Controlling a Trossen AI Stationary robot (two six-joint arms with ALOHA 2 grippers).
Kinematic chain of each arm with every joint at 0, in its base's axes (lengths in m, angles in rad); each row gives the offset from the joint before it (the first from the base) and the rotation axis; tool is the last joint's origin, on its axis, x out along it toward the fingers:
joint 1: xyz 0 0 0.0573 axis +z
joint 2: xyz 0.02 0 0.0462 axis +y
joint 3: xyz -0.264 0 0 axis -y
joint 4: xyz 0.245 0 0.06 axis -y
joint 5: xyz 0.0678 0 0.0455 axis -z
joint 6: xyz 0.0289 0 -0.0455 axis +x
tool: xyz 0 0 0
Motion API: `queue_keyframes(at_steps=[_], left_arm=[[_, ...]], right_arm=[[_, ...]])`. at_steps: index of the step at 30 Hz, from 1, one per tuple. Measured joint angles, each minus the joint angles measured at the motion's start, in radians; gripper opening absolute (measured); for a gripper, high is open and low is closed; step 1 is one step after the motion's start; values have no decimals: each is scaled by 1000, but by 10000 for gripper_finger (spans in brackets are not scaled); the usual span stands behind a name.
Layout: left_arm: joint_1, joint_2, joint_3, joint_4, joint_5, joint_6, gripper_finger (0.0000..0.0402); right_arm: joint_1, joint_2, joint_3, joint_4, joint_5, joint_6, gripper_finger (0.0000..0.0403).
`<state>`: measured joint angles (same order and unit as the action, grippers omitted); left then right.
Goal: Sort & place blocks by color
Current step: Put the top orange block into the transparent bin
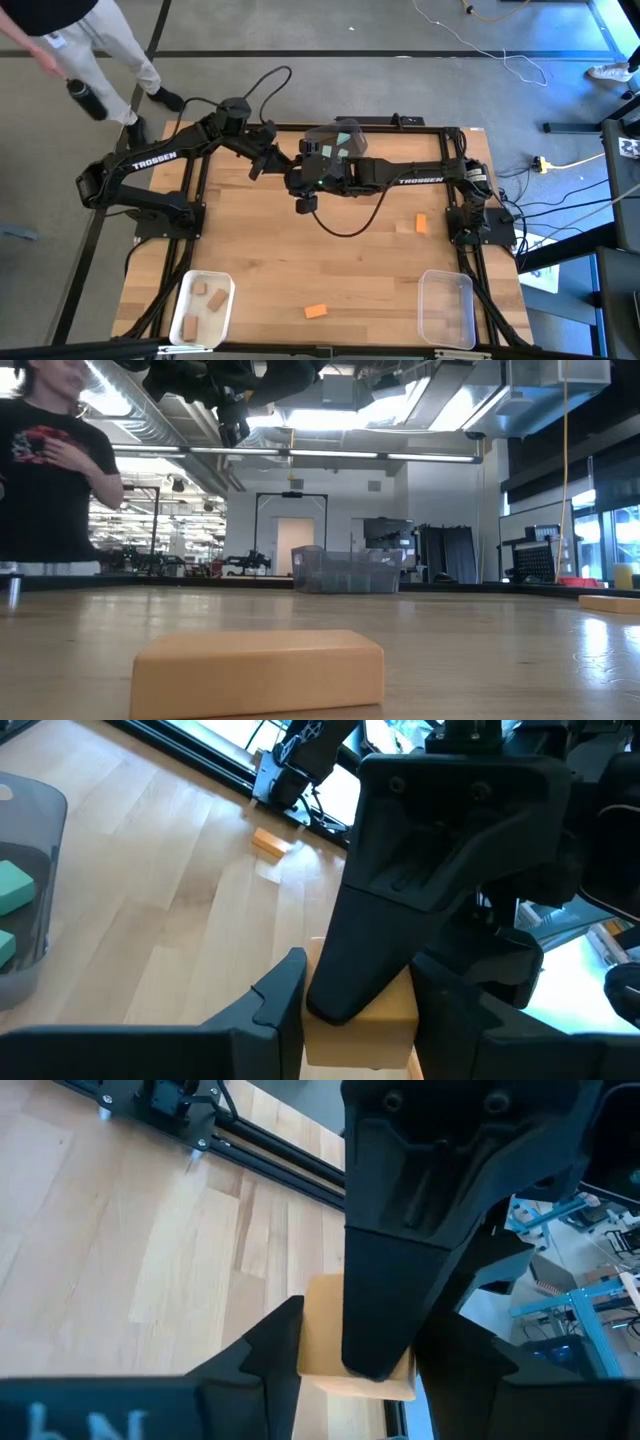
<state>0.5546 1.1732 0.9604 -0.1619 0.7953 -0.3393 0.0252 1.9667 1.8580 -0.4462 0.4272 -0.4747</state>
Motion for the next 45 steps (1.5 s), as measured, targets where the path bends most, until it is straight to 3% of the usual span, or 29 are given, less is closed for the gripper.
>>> queue_keyframes(at_steps=[11,19,39,45], left_arm=[[11,0,2,-6,-16,8,127],[9,0,3,-51,-15,90,167],[59,-3,2,-103,-11,167,174],[92,-15,0,-193,-48,270,174]], right_arm=[[0,2,0,6,39,-8,157],[6,3,0,2,0,4,151],[17,4,4,-67,18,37,139],[19,2,57,-188,13,160,139]])
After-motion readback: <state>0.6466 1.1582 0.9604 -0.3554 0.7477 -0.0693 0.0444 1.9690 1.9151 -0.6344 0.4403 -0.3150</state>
